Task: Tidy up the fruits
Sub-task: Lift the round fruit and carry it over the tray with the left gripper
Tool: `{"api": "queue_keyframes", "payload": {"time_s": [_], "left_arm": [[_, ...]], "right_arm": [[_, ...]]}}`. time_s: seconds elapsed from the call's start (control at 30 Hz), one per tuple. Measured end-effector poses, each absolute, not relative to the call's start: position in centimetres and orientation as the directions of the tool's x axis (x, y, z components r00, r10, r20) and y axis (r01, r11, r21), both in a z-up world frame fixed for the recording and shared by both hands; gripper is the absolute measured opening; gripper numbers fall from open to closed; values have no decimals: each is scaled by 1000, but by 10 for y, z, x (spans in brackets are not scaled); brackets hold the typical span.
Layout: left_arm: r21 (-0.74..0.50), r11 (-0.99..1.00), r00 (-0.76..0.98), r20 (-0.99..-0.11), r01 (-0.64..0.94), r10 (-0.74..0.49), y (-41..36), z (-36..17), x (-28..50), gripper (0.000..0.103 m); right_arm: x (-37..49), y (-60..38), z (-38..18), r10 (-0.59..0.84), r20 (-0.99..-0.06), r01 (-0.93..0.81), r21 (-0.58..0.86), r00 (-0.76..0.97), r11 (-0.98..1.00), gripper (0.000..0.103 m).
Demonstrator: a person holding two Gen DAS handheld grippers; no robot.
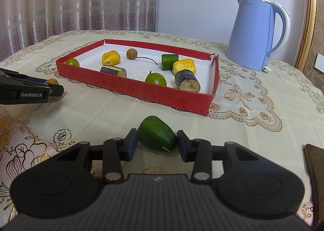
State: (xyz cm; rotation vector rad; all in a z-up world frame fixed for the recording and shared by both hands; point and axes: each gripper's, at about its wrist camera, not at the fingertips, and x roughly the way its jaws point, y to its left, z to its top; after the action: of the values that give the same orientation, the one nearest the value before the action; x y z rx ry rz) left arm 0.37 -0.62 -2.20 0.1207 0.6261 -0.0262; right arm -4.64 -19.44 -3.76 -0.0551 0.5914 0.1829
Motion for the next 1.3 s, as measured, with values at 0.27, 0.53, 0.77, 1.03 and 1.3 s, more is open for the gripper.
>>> {"api": "queue_keyframes", "payload": {"time_s": [0.27,0.53,0.77,1.03,1.3], "left_arm": [[119,992,830,-557,50,25,-3,-6,8,28],[113,993,844,-536,45,23,-6,9,21,28],[127,991,848,-529,52,23,-12,11,26,28],[120,991,845,-535,57,16,-15,15,35,28],[147,987,856,-516,61,24,-24,22,48,28]], "right_arm": [[-47,-194,-37,154,-559,-187,-2,815,982,39],[-46,-194,-37,153,-559,-187,-4,815,982,39],[-46,-194,-37,153,-559,-187,-4,815,982,39],[-46,-194,-37,153,-559,-187,-4,815,982,39],[-47,-194,-37,153,-559,-187,-4,815,982,39]]}}
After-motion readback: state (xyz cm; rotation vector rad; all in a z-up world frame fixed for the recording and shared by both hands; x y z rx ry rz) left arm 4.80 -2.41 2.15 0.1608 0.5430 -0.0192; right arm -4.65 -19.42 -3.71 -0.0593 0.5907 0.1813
